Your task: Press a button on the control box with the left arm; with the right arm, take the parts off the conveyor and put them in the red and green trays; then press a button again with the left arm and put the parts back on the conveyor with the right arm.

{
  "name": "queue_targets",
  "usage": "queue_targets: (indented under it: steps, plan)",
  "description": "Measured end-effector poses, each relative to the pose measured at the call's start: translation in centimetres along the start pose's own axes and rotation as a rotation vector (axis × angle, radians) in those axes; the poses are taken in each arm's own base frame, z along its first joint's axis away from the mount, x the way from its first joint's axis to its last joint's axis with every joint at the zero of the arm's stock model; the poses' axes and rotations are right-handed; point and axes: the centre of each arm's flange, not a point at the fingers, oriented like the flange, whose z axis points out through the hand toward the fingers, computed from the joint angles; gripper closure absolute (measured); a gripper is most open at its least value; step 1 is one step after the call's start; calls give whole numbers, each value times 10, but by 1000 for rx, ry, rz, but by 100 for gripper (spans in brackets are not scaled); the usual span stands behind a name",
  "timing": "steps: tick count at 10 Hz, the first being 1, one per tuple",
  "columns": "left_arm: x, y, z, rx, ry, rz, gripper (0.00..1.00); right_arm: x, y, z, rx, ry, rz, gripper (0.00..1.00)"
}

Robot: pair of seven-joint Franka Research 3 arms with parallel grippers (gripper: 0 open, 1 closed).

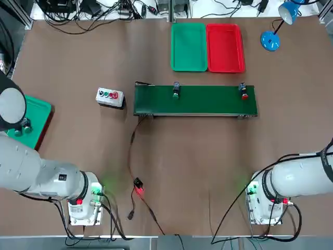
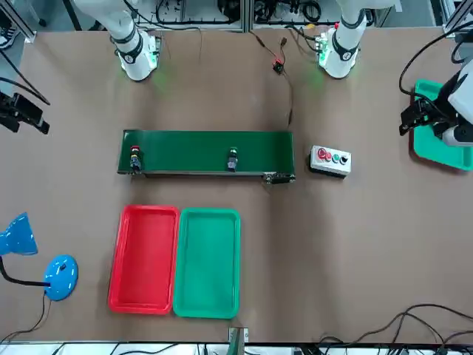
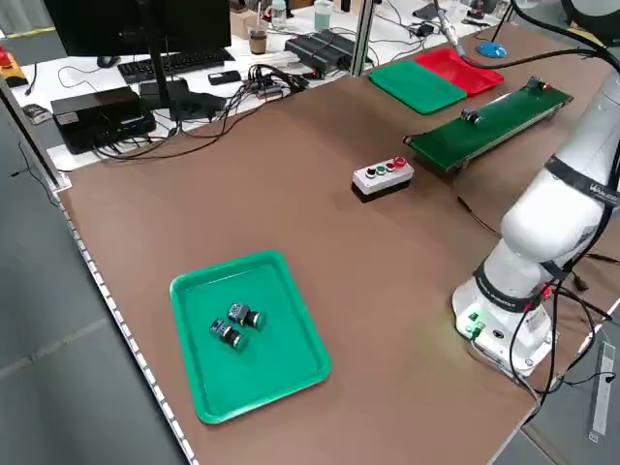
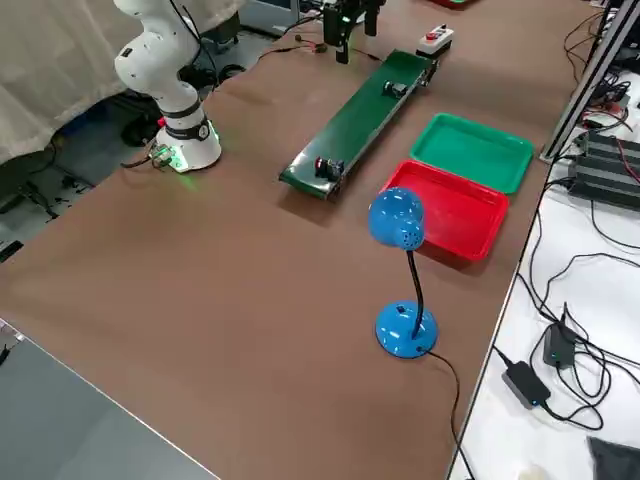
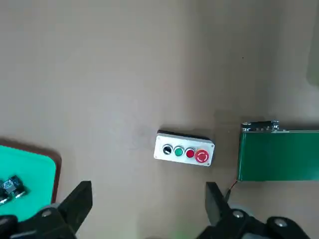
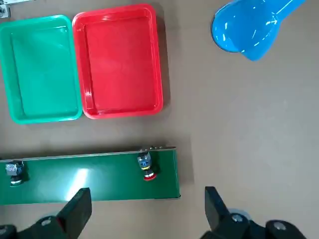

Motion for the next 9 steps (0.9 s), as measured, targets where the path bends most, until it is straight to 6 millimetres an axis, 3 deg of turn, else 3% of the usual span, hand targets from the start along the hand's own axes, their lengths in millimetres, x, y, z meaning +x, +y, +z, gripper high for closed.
queue_targets:
  steps: [9]
  plan:
    - [0, 8, 0, 0, 0, 14, 0, 0, 2, 2, -18, -3, 1, 0]
